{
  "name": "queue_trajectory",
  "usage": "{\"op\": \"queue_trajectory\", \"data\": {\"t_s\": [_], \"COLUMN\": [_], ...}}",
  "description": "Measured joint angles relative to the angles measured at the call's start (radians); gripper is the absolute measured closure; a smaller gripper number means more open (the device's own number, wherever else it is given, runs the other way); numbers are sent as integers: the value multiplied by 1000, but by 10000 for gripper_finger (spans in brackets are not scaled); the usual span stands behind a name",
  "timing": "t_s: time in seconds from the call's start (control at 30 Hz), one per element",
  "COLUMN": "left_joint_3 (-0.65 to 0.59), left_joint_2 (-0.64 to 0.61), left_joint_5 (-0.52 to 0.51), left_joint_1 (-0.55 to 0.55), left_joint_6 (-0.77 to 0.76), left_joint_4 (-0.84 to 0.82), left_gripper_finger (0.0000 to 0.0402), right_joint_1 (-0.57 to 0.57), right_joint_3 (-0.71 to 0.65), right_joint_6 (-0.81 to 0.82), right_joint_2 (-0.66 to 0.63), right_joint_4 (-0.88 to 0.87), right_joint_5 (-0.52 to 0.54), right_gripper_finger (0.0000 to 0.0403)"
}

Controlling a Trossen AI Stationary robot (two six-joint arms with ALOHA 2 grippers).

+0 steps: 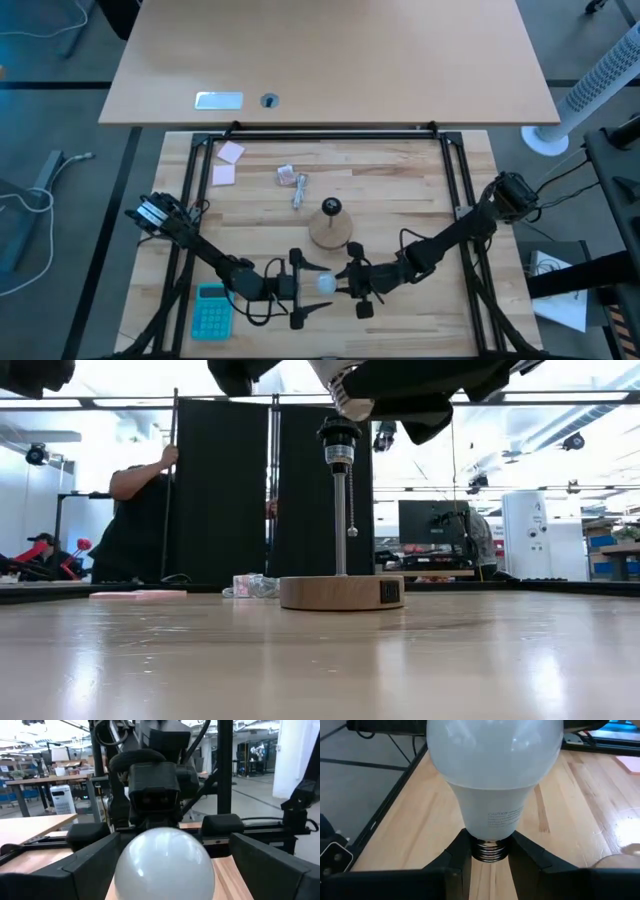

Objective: Screw lightbulb
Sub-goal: Insert the lightbulb into the lamp

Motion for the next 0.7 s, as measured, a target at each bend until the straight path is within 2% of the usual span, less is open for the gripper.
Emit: {"op": "queue_trajectory", "data": {"t_s": [0.53,0.7], "left_joint_3": [6,6], "left_joint_2": [-34,-35], "left_joint_5": [-24,-24], "left_joint_1": [10,11], "left_joint_6": [-19,-18], "left_joint_4": [-16,-22], "left_gripper_finger": [41,62], "right_joint_1": [-2,-2], "right_joint_3": [0,0], "right_joint_6": [-34,-34], "right_joint_2": [0,0], "right_joint_4": [87,112], "right_joint_5": [-1,-1], "right_gripper_finger": [314,314]}}
